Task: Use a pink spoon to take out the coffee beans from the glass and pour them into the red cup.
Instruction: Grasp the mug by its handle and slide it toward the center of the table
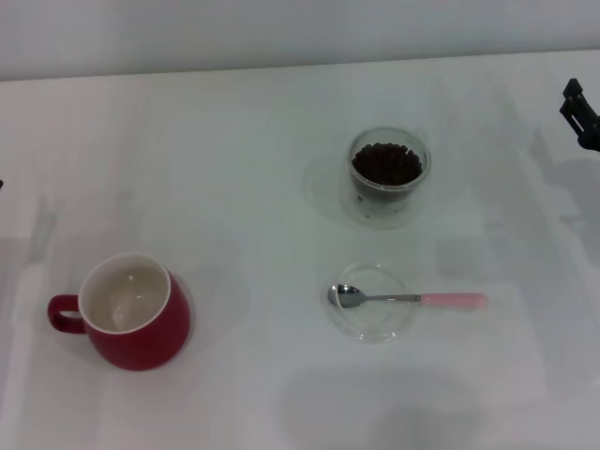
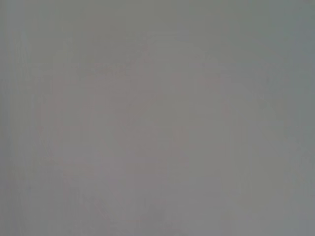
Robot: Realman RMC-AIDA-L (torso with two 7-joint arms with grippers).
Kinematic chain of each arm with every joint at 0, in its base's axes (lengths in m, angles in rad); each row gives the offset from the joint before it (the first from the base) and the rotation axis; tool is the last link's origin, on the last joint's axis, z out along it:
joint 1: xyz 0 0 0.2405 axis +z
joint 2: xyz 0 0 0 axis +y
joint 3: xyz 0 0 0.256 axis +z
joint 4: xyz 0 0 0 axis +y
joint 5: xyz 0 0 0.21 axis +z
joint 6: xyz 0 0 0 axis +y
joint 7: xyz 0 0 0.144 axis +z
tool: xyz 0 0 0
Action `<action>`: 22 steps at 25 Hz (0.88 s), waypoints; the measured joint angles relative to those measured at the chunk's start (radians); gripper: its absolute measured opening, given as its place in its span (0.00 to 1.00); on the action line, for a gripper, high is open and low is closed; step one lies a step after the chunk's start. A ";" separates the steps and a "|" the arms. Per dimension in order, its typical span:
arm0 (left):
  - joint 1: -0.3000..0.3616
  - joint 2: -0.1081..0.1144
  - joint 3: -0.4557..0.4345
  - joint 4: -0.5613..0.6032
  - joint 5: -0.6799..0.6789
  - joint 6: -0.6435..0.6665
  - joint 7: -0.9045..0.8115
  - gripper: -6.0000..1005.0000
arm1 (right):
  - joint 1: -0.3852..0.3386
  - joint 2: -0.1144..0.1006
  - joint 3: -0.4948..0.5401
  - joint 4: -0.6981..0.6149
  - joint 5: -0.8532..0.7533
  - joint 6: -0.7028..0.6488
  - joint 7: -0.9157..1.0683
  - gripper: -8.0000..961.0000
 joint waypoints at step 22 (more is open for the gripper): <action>0.253 -0.003 0.134 -0.009 0.074 0.209 -0.177 0.88 | -0.009 -0.002 0.010 -0.018 -0.006 -0.017 0.001 0.86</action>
